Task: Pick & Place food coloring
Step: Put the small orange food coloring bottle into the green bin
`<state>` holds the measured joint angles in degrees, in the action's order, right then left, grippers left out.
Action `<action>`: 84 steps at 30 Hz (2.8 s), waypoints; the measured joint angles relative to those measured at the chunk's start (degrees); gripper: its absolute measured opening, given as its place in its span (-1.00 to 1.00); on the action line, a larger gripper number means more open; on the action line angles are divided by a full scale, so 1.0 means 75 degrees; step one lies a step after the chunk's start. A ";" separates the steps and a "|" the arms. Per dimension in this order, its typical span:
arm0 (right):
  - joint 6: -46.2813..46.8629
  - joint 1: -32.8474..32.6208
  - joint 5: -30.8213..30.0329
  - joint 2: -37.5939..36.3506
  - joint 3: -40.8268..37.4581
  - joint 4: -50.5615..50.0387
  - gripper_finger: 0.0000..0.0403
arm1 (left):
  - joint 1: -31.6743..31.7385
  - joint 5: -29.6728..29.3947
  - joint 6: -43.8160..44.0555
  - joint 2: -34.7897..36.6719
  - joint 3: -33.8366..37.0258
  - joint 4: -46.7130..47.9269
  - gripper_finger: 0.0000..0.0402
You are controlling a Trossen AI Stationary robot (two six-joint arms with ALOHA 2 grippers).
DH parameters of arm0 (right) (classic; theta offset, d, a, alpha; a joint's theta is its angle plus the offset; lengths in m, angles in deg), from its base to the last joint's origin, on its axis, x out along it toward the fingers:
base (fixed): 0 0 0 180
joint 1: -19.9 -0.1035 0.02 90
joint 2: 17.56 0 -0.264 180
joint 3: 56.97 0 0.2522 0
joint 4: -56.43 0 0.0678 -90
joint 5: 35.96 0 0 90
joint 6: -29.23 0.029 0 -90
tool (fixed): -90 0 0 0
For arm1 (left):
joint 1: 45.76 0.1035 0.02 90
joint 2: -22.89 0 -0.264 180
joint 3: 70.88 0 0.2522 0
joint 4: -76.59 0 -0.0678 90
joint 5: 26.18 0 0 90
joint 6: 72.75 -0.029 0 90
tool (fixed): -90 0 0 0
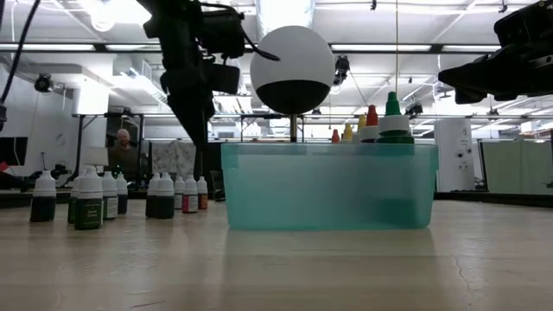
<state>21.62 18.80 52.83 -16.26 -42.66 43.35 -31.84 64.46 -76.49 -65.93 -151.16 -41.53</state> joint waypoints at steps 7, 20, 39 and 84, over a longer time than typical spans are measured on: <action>0.0001 0.0000 0.0005 -0.0003 -0.0003 -0.0003 -0.96 | 0.0058 0.0011 -0.0138 -0.0513 -0.0467 0.0026 -0.06; 0.0002 0.0000 0.0003 -0.0009 -0.0003 -0.0001 -0.96 | -0.0036 0.0339 -0.0727 -0.1060 -0.0598 0.0222 -0.06; 0.0001 0.0000 0.0005 -0.0006 -0.0003 -0.0001 -0.96 | -0.0039 0.0339 -0.0945 -0.1690 -0.0592 0.0224 -0.06; -0.0005 0.0003 0.0004 -0.0003 -0.0003 0.0000 -0.96 | -0.0039 0.0190 -0.0931 -0.1911 -0.0338 -0.0153 -0.41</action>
<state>21.59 18.82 52.86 -16.28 -42.68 43.35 -32.13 65.88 -83.47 -80.26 -153.70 -42.68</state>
